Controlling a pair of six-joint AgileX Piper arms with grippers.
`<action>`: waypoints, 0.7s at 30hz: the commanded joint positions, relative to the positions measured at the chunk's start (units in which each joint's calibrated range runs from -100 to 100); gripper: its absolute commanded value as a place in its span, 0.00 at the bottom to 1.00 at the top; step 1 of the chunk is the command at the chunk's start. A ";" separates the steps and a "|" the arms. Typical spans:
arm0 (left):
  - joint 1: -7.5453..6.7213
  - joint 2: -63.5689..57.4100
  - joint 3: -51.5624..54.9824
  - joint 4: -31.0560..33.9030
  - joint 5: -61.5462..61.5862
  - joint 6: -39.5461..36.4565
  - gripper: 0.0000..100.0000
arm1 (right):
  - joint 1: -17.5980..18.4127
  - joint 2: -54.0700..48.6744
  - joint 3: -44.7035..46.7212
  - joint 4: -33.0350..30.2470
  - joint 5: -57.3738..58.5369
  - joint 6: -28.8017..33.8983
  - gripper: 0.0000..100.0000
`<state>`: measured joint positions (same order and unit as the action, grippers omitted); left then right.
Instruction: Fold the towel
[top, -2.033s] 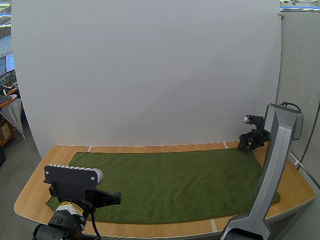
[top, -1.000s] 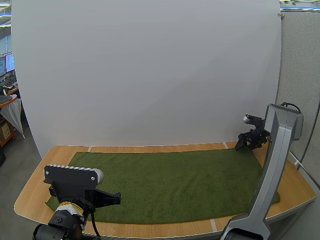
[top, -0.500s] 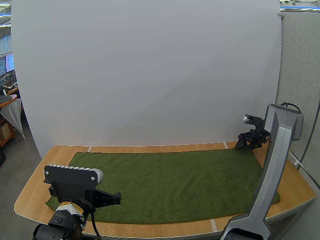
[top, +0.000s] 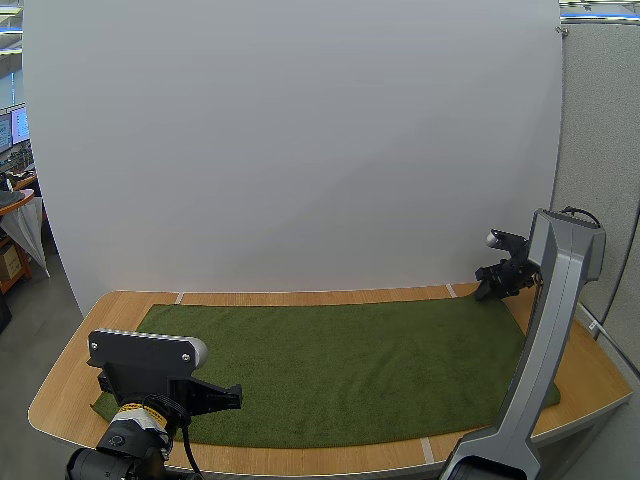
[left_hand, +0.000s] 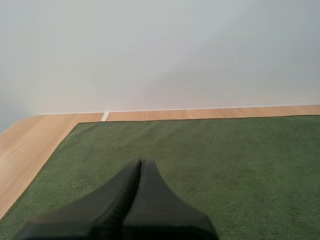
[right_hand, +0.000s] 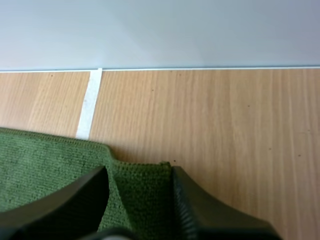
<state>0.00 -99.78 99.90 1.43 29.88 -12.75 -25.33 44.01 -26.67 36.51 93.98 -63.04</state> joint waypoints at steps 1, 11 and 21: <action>0.00 -0.22 0.10 -0.73 -1.20 -0.29 0.00 | -0.16 -0.11 0.06 0.28 -1.56 0.29 0.66; 0.00 -0.22 0.10 -0.73 -1.20 -0.29 0.00 | -0.16 -0.11 0.06 0.28 -4.42 0.29 0.64; 0.00 -0.22 0.10 -0.73 -1.20 -0.29 0.00 | -0.16 -0.11 0.06 0.28 -7.34 0.29 0.23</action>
<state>0.00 -99.78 99.90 1.43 29.88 -12.75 -25.33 44.27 -26.67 36.62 88.29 -62.74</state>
